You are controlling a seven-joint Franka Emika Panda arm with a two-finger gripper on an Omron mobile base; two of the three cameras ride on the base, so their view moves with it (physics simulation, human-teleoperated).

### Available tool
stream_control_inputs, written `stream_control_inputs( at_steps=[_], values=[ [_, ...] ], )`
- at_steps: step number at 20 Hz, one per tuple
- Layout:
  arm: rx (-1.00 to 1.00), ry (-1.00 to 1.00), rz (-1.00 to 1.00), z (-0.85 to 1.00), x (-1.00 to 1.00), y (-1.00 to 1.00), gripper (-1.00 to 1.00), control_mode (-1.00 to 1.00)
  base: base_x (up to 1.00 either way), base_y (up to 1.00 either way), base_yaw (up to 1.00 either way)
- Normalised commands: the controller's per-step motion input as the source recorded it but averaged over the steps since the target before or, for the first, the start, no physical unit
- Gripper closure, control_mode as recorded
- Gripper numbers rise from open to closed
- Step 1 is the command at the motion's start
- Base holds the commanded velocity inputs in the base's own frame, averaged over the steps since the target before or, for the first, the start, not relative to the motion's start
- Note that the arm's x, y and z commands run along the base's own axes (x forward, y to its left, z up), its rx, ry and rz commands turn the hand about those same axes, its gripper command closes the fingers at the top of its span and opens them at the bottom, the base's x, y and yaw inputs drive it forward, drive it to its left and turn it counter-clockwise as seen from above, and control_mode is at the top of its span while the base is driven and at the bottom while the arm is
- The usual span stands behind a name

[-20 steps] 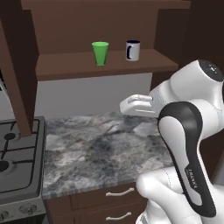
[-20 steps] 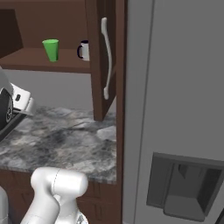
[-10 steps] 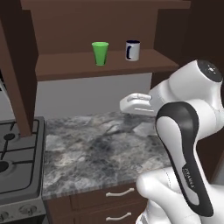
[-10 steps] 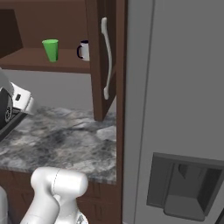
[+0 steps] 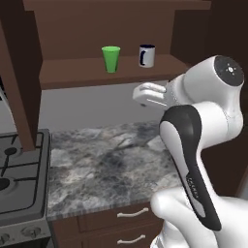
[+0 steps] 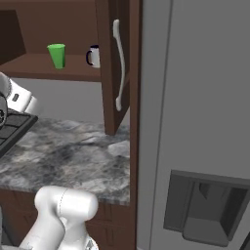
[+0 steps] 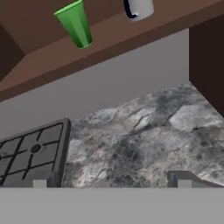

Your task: There is a tray on the dining counter. Grab the cup, mug, and pitcher and place them on the tray. The pitcher may be placed next to the tray if it cannot fit the tray.

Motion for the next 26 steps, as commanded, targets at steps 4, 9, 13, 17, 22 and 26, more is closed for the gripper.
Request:
stream_control_inputs(
  at_steps=[4, 9, 13, 17, 22, 26],
  values=[
    [0.14, 0.00, -0.11, 0.74, 0.03, -0.40, -1.00, -1.00, 0.00, 0.00, 0.00],
    [0.07, -0.11, -0.01, 0.44, 0.01, -0.22, -1.00, -1.00, 0.00, 0.00, 0.00],
    [-0.04, -0.28, -0.07, 0.28, 0.10, -0.05, -1.00, -1.00, 0.00, 0.00, 0.00],
    [-0.01, -0.21, -0.08, 0.18, 0.25, 0.00, -1.00, -1.00, 0.00, 0.00, 0.00],
    [0.06, -0.18, -0.09, 0.04, 0.24, -0.13, -1.00, -1.00, 0.00, 0.00, 0.00],
    [0.14, -0.14, -0.05, 0.00, 0.27, -0.03, -1.00, -1.00, 0.00, 0.00, 0.00]
  ],
)
